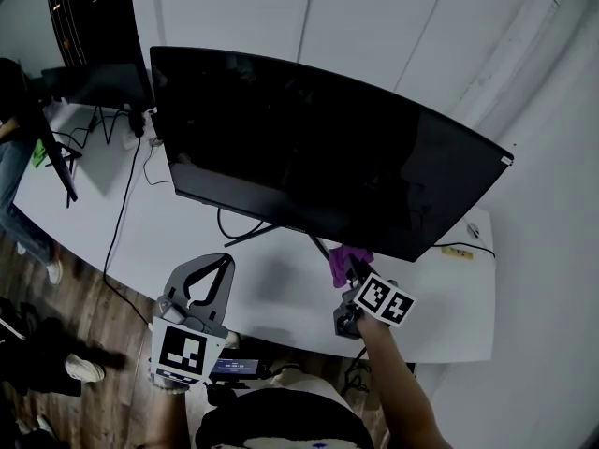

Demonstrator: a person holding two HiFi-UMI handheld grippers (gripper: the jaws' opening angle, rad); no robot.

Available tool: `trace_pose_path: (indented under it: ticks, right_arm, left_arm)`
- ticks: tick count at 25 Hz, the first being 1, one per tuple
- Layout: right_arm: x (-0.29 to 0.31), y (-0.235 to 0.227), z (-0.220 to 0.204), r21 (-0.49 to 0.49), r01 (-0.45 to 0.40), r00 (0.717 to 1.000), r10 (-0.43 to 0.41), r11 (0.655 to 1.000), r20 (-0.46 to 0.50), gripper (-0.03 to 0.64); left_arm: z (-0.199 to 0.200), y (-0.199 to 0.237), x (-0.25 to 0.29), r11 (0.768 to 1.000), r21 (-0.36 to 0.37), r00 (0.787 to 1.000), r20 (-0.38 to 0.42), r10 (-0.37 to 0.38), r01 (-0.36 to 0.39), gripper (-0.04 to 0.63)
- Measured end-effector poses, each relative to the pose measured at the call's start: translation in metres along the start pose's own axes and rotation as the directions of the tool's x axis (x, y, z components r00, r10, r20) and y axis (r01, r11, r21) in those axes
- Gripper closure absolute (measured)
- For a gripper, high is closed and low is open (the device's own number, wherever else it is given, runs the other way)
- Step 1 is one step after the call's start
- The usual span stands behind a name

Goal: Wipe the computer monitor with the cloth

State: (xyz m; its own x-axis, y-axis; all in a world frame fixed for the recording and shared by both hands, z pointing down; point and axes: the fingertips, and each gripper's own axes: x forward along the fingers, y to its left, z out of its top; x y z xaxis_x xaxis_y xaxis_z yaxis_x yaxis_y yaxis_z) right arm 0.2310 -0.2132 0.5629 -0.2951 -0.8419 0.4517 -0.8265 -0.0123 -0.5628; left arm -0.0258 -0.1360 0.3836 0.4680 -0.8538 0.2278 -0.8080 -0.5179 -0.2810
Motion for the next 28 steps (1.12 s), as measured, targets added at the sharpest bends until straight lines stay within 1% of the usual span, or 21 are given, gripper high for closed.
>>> trace_pose_path:
  ticks: [9,28]
  right_arm:
    - [0.029,0.049,-0.02,-0.001,-0.064,0.996,0.064,0.998,-0.057,0.525]
    - [0.085,0.153,-0.066,-0.015,-0.152,0.977,0.148,0.988,-0.151,0.523]
  left_arm:
    - [-0.013,0.037,-0.009,0.999,-0.01,0.999,-0.017,0.04,-0.04,0.589]
    - [-0.045,0.116,-0.025,0.997,-0.027,0.997,-0.033,0.065,-0.066,0.589]
